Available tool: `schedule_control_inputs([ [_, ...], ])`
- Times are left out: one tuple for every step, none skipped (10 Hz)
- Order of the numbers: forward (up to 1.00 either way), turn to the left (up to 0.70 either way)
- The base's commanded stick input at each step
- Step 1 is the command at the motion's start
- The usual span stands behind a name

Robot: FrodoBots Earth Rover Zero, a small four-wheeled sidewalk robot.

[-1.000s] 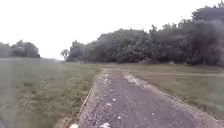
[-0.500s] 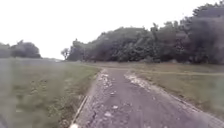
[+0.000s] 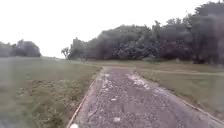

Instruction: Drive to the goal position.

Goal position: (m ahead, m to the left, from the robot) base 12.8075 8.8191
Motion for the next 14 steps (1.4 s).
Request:
schedule_control_inputs([
  [0.7, -0.11],
  [0.7, -0.26],
  [0.7, -0.35],
  [0.7, -0.35],
  [0.7, -0.3],
  [0.7, -0.15],
  [0.7, 0.0],
  [0.7, 0.0],
  [0.7, 0.0],
  [0.7, 0.0],
  [0.7, 0.0],
  [0.7, 0.0],
  [0.7, 0.0],
  [0.7, 0.0],
])
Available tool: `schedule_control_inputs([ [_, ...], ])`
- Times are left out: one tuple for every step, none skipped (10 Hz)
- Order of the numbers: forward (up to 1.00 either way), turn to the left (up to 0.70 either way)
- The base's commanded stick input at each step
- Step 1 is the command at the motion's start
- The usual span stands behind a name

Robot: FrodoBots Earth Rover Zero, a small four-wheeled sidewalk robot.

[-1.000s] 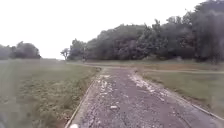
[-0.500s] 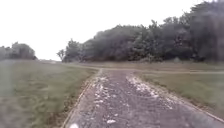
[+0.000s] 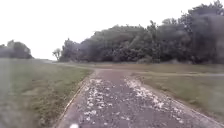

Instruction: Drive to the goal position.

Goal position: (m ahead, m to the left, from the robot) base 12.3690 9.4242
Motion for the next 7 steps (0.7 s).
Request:
schedule_control_inputs([
  [0.7, 0.0],
  [0.7, 0.0],
  [0.7, 0.0],
  [0.7, 0.0],
  [0.7, 0.0],
  [0.7, 0.0],
  [0.7, 0.0],
])
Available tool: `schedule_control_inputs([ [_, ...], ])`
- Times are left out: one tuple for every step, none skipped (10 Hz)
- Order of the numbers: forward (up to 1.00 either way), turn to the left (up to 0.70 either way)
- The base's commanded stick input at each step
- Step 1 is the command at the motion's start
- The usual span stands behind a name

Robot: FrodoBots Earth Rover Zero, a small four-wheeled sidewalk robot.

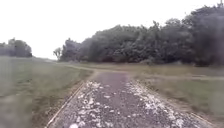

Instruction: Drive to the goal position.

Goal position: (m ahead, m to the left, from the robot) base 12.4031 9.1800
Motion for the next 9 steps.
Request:
schedule_control_inputs([
  [0.7, 0.0],
  [0.7, 0.0],
  [0.7, 0.0],
  [0.7, 0.0],
  [0.7, 0.0],
  [0.7, 0.0],
  [0.7, 0.0],
  [0.7, 0.0],
  [0.7, 0.0],
])
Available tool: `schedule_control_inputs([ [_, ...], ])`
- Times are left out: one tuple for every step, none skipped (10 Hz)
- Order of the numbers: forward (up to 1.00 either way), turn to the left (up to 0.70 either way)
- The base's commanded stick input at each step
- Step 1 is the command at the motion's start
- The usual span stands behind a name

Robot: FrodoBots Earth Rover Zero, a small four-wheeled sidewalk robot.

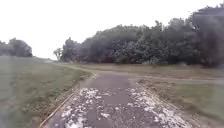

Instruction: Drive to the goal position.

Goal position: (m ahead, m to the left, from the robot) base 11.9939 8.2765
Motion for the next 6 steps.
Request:
schedule_control_inputs([
  [0.7, 0.0],
  [0.7, 0.0],
  [0.7, 0.0],
  [0.7, 0.0],
  [0.7, 0.0],
  [0.7, 0.0],
])
